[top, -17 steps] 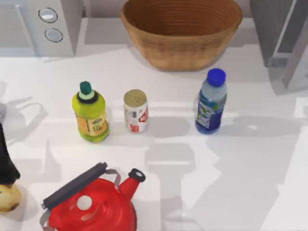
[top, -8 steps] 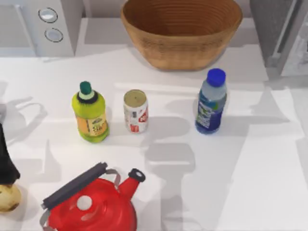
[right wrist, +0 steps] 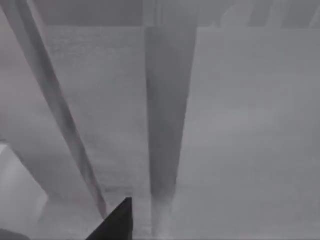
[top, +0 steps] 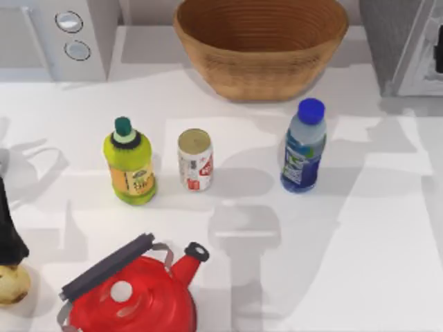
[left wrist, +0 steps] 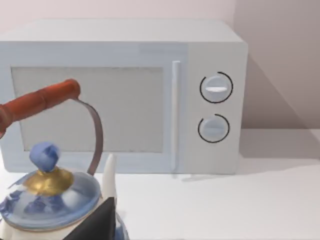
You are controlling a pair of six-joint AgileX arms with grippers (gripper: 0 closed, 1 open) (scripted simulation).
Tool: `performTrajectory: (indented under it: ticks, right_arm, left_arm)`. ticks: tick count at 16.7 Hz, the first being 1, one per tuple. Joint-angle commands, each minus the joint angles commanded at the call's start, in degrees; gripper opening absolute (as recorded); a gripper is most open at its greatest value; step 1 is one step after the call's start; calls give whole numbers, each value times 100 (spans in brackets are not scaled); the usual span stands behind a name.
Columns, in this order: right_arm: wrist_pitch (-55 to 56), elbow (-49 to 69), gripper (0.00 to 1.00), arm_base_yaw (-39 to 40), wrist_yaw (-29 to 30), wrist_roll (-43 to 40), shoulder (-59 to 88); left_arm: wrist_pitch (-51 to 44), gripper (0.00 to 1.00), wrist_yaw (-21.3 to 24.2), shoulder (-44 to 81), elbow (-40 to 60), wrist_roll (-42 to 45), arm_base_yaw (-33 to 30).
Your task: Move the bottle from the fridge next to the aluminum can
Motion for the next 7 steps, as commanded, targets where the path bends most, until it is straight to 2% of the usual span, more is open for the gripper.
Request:
performTrajectory:
  ticks: [3,7]
  right_arm:
    - [-89,828,100,-11,23,11,506]
    - [-215,1175,100,3,28,14,860]
  left_arm:
    - [0,100,0,0,0,0,0]
    - [0,100,0,0,0,0,0]
